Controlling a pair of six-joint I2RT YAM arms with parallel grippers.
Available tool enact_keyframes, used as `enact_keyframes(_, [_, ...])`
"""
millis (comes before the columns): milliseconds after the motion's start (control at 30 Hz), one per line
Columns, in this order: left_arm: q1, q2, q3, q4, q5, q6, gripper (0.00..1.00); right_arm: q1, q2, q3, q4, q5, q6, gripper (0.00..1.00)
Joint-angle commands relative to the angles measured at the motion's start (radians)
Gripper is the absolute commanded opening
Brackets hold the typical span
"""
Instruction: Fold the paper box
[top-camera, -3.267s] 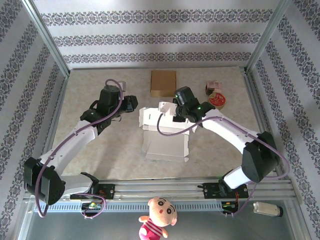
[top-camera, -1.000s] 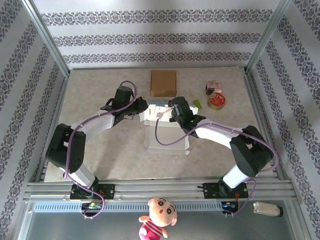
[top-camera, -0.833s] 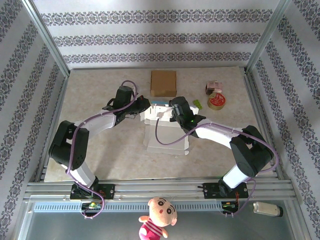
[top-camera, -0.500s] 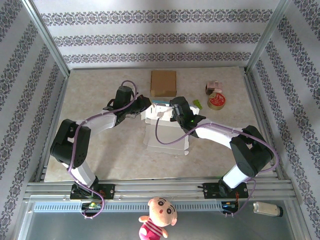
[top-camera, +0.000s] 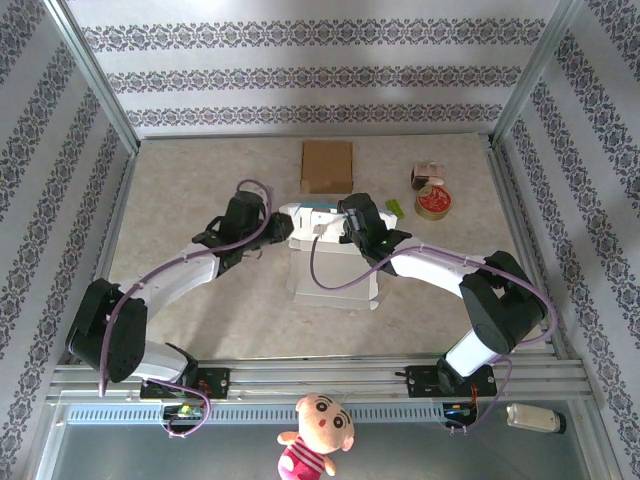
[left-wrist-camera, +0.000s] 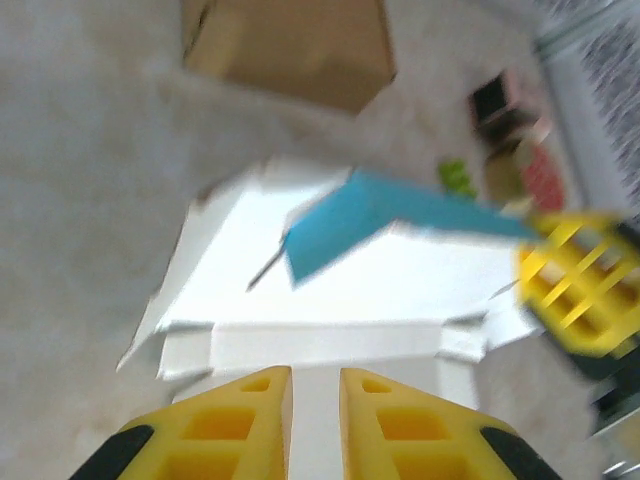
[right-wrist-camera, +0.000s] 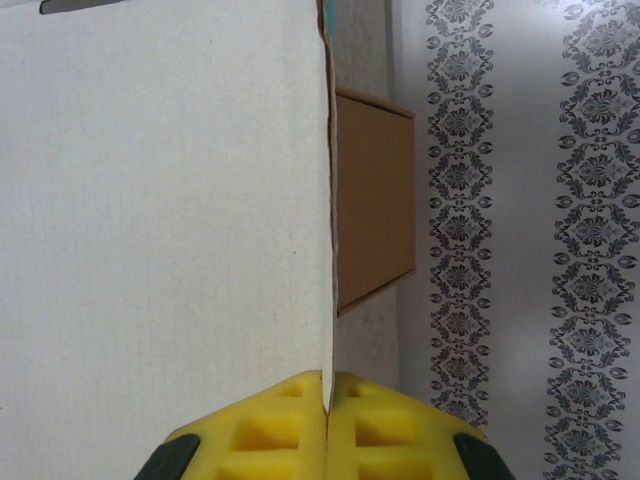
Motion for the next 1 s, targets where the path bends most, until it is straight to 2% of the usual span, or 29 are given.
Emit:
enact_keyframes(0, [-0.042,0.05,-0.034,-0.048,-0.067,0.03,0.22,-0.012,0.004,-0.006,0.009,-0.014,0.033,0.01])
enact_keyframes(67, [-0.048,0.094,-0.033,-0.01,-0.046,0.009,0.28,-0.012,0.002,-0.005,0.008,-0.016,0.034,0.01])
enact_keyframes(200, [-0.051,0.177,-0.005,0.036,-0.049,-0.001,0.49,-0.013,-0.001,-0.002,-0.003,-0.02,0.031,0.01])
enact_keyframes(300, [-0.05,0.225,0.014,0.034,-0.107,0.018,0.54,-0.011,-0.002,0.001,-0.004,-0.022,0.034,0.01])
enact_keyframes(767, [-0.049,0.368,0.061,0.106,-0.119,0.073,0.54,-0.005,-0.005,-0.002,-0.008,-0.015,0.032,0.01])
enact_keyframes(900, [-0.049,0.349,0.05,0.16,-0.059,0.067,0.51,-0.007,-0.003,-0.004,-0.008,-0.01,0.032,0.01])
enact_keyframes(967, [-0.049,0.335,0.043,0.192,-0.022,0.062,0.46,-0.006,0.0,-0.003,-0.007,-0.008,0.034,0.01])
